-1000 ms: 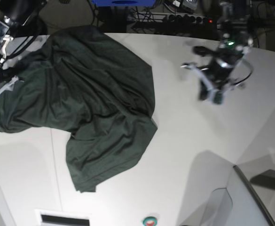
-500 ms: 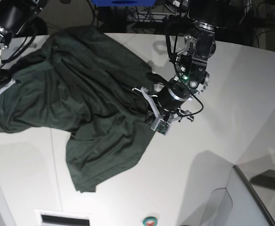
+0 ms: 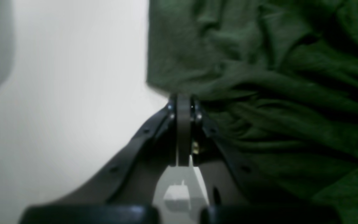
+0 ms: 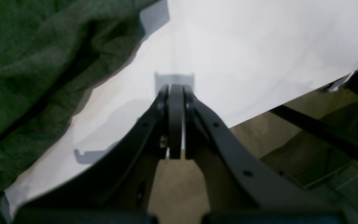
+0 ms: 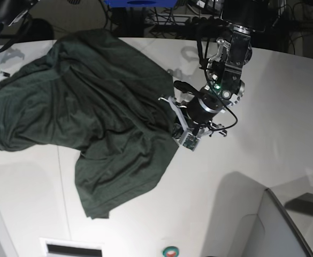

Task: Layout the t-shirt on the table in an organized manner, then fold the t-shirt properly
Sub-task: 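Lower the left gripper onto the shirt's folded edge and pinch it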

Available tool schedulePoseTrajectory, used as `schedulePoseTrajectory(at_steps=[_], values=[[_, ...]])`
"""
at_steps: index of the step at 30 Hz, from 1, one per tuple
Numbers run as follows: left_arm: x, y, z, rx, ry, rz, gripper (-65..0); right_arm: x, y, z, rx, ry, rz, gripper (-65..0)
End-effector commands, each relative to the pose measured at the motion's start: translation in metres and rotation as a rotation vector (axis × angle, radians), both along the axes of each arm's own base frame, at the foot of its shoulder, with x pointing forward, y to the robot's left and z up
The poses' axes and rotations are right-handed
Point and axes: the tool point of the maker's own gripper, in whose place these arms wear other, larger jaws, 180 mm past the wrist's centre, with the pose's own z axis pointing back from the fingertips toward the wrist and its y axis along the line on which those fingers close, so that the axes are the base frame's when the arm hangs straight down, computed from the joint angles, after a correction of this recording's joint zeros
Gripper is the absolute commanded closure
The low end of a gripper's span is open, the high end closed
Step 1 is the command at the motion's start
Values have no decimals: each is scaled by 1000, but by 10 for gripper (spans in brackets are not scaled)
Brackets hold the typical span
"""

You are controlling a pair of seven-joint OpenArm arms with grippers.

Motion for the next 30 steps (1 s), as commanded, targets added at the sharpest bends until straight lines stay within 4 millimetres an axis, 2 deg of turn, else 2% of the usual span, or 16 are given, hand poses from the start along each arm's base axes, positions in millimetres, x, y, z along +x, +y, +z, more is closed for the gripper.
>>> schedulePoseTrajectory(at_steps=[1,3,5,7,8,16,23,30], values=[[11,-2,15,-18,-53,2,0,10,-10,13,-36,-36,4,-8],[12,-3,15,-18,-54,-1,0,18,-2,12,-22,-51,13,-63],[12,-3,15,-18,-54,-1,0,28,5,12,-6,-71,13,-173],[10,-1,14,-15,-51,0,0,33,13,10,10,-82,15,-255],[10,0,13,-13,-49,0,0,39,17,9,17,-86,27,-276],[8,7,11,4,-45,1,0,60,31,12,24,-101,86,-284],[8,7,9,5,-41,3,0,58,34,21,21,-81,72,-281],[8,8,2,5,-22,8,0,60,42,7,71,-61,66,-279]])
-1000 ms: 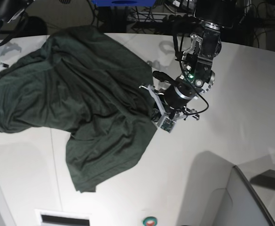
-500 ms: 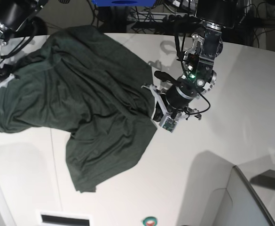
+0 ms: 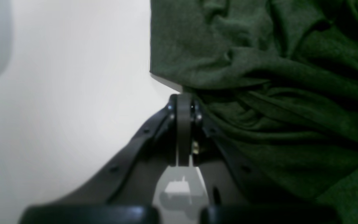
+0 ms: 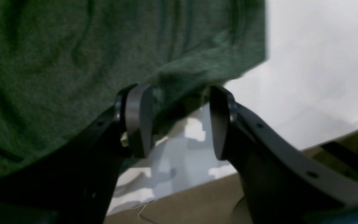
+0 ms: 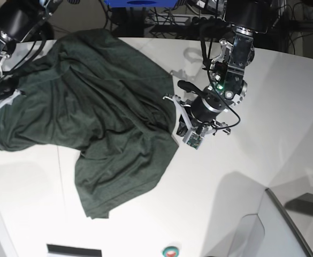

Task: Layout the t-shirt on the table in an organized manner, then fold the t-shirt properly
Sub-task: 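Lower the left gripper onto the shirt's folded edge and pinch it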

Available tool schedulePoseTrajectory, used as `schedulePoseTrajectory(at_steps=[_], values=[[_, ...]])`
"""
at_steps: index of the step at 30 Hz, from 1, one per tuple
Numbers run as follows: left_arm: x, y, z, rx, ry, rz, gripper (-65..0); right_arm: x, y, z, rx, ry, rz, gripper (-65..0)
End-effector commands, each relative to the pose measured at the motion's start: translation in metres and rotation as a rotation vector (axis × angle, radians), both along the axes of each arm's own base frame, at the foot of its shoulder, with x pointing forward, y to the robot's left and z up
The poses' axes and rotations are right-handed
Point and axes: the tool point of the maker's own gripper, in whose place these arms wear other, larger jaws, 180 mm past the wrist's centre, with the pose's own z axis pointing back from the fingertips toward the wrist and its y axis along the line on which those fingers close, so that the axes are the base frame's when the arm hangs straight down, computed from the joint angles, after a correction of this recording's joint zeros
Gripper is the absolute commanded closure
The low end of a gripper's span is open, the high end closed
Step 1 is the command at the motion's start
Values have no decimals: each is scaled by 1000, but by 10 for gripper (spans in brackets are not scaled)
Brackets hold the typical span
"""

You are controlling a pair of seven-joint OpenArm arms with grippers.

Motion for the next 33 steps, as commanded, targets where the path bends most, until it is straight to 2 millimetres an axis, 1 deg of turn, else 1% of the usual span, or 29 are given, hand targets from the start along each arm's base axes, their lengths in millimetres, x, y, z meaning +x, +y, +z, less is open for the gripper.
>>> schedulePoseTrajectory(at_steps=[1,2,7,8,9,12,13,15,18,23,27,31,33], values=[[10,-3,13,-21,-48,1,0,7,-8,8,-21,-27,-1,-279],[10,-3,13,-21,-48,1,0,11,-8,9,-20,-35,-1,-279],[11,-3,13,-19,-50,1,0,15,-4,5,2,-33,-1,-275],[11,-2,13,-18,-50,1,0,15,-2,1,12,-26,0,-255],[11,-2,13,-18,-50,1,0,14,-1,-1,18,-21,-2,-212],[11,-3,14,-20,-51,1,0,11,-2,0,14,-16,-3,-17],[11,-3,14,-20,-51,1,0,12,-3,2,7,-21,-3,0],[11,-2,14,-18,-53,1,0,7,-7,6,-13,-19,-3,-21],[11,-2,14,-18,-53,1,0,-1,-14,15,-52,-26,-3,-5],[12,-3,14,-21,-53,1,0,-17,-18,12,-67,5,-1,-5],[18,-8,20,-24,-70,-9,0,-29,-19,7,-69,31,-2,-5],[19,-8,21,-25,-73,-9,0,-44,-35,9,-82,35,-63,-5],[19,-8,21,-25,-73,-9,0,-45,-50,17,-113,35,-67,-5]])
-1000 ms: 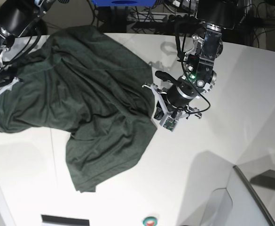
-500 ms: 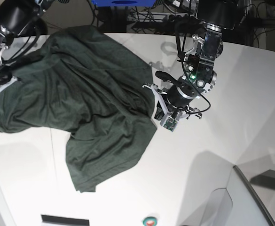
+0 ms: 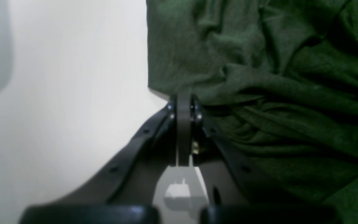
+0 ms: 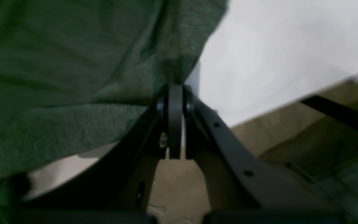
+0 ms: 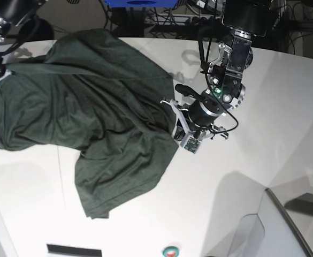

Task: Layout the t-shirt on the table in an organized manner, then fold the t-shirt properly
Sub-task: 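Lower the left gripper onto the shirt's folded edge and pinch it, then release the shirt with the left gripper and raise it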

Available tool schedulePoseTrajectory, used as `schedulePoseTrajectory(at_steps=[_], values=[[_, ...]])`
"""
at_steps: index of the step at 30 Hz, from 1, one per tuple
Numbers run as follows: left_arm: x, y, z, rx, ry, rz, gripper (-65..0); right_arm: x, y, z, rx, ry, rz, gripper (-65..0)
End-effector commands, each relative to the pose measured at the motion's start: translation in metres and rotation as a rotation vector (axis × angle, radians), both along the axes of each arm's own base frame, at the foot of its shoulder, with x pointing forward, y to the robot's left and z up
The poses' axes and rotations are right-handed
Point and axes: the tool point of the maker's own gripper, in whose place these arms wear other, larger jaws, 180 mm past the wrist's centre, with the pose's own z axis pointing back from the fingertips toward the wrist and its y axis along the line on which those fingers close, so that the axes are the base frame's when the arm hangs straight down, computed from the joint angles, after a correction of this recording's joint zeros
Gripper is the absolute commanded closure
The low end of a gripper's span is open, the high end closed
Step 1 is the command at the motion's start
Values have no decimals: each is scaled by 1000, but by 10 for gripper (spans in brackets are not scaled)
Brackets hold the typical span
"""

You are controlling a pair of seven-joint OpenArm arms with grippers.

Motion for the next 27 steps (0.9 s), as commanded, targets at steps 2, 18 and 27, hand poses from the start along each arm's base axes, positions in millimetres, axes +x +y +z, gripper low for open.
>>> schedulePoseTrajectory(at_steps=[2,18,27], values=[[11,-2,14,-19,-51,2,0,10,-19,17,-56,-42,3,-5],[-3,6,-11,-1,19,11,0,4,-33,26,-98,-26,6,-6],[10,61,13,53,-53,102,0,1,-40,28,-112,-8,13,-57]])
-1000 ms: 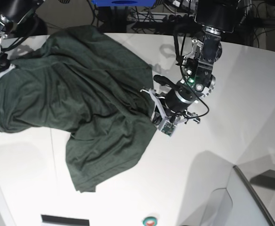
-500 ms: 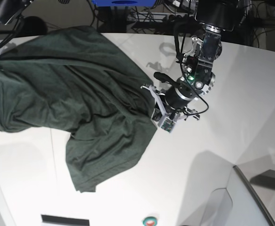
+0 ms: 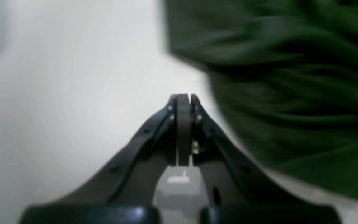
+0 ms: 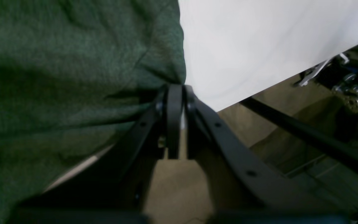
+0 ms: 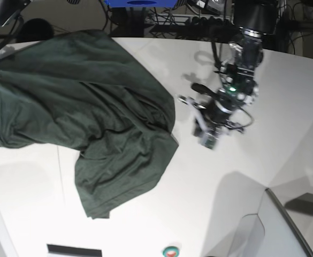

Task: Layout the t-shirt on the table in an organized manner, then fold the t-shirt properly
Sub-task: 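Release the shirt with the left gripper and raise it, then grasp the shirt fabric with the right gripper and lift it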

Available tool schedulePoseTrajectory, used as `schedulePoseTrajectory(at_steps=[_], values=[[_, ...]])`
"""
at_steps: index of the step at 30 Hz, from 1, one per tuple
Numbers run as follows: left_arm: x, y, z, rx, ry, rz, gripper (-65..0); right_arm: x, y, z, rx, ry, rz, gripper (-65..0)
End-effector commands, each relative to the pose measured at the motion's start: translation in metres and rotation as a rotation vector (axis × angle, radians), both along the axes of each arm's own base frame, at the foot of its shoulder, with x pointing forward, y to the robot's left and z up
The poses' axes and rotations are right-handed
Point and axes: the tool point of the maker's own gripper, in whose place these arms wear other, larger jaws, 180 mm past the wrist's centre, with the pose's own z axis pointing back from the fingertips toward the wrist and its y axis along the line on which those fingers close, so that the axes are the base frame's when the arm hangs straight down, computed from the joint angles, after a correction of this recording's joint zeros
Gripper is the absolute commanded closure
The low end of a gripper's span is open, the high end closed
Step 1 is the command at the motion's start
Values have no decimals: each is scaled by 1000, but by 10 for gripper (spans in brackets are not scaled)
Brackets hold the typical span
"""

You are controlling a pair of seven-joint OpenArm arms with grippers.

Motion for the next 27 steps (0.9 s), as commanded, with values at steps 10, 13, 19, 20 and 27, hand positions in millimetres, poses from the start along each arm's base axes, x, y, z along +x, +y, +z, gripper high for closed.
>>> schedulePoseTrajectory(at_steps=[10,13,19,20,27], values=[[-52,206,48,241,-67,348,0,7,0,55,-159,-33,157,-257],[-87,250,49,299,-27,435,0,28,67,50,-117,32,535,-203],[-128,283,49,343,21,519,0,49,166,25,-7,41,822,-194],[-132,285,48,347,28,523,0,48,181,22,10,43,868,-201],[-146,290,46,350,45,551,0,45,248,-4,106,89,1068,-257]])
